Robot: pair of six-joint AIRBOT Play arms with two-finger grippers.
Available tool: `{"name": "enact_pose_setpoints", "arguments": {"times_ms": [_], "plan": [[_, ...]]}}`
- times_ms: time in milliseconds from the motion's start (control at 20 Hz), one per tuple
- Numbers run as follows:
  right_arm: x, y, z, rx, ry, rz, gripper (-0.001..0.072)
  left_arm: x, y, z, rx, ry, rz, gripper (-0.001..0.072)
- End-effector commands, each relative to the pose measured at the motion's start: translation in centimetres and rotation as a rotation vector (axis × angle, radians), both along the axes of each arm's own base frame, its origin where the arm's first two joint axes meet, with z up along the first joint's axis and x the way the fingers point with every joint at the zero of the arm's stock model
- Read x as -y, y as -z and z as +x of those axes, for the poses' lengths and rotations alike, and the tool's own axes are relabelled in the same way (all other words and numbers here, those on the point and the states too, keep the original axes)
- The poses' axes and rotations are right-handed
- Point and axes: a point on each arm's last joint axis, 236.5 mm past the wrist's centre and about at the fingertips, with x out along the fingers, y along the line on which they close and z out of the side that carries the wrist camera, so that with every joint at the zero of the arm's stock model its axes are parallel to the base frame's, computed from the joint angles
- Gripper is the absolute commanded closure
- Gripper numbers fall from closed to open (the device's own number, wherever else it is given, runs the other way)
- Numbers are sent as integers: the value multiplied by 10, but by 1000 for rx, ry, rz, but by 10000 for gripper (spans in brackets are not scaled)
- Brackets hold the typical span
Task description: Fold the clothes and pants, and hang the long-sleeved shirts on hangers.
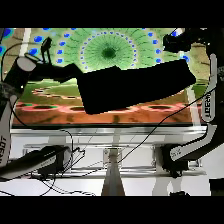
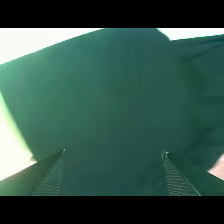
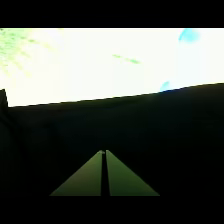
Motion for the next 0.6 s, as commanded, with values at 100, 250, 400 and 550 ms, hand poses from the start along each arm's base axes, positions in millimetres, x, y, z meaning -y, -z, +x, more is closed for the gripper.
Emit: {"name": "enact_pose_setpoints", "arguments": {"times_ms": [100, 250, 400, 550], "plan": [[-20, 7, 9, 41, -36, -4, 689, -25, 106, -59, -168, -191, -15, 14], [-37, 24, 4, 20, -63, -3, 689, -1, 123, -63, -170, -173, -70, 14], [-54, 44, -4, -12, -88, -2, 689, 17, 135, -57, -164, -180, -90, 122], [-78, 56, -13, -34, -135, -3, 689, 22, 137, -54, -149, -169, -83, 252]]}}
